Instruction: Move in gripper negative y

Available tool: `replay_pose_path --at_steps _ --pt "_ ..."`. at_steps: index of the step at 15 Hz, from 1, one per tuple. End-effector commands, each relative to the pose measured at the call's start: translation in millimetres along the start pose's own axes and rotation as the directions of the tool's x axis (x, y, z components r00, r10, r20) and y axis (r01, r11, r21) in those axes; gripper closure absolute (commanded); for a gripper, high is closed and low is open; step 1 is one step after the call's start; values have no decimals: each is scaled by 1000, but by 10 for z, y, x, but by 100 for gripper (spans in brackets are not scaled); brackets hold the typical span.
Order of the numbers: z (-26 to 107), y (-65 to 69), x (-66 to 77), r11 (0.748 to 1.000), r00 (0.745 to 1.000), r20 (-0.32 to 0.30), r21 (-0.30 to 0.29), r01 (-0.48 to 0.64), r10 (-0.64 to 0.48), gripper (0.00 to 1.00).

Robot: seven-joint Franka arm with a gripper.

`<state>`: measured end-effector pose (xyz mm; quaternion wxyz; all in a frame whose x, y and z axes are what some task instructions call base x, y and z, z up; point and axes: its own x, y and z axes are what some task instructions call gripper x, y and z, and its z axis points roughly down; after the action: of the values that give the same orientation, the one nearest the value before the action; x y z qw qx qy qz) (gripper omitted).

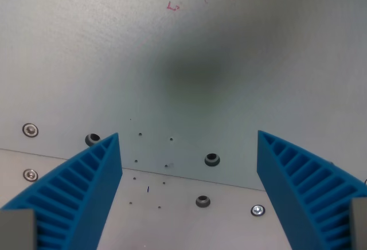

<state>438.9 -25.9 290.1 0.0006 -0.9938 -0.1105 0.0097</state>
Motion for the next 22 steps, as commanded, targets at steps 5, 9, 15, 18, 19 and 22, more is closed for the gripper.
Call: replay_pose_path --at_steps 5,9,15,18,19,22 --pt "-26 -248 1 1000 1000 -6 -1 0 0 0" --pt "-25 -448 1 1000 1000 -6 -1 0 0 0" --pt "-25 -748 1 1000 1000 -6 -1 0 0 0" --pt "-25 -898 1 1000 1000 -6 -1 0 0 0" --pt "-25 -948 1 1000 1000 -6 -1 0 0 0" --pt "-24 -1098 1 1000 1000 -6 -1 0 0 0"
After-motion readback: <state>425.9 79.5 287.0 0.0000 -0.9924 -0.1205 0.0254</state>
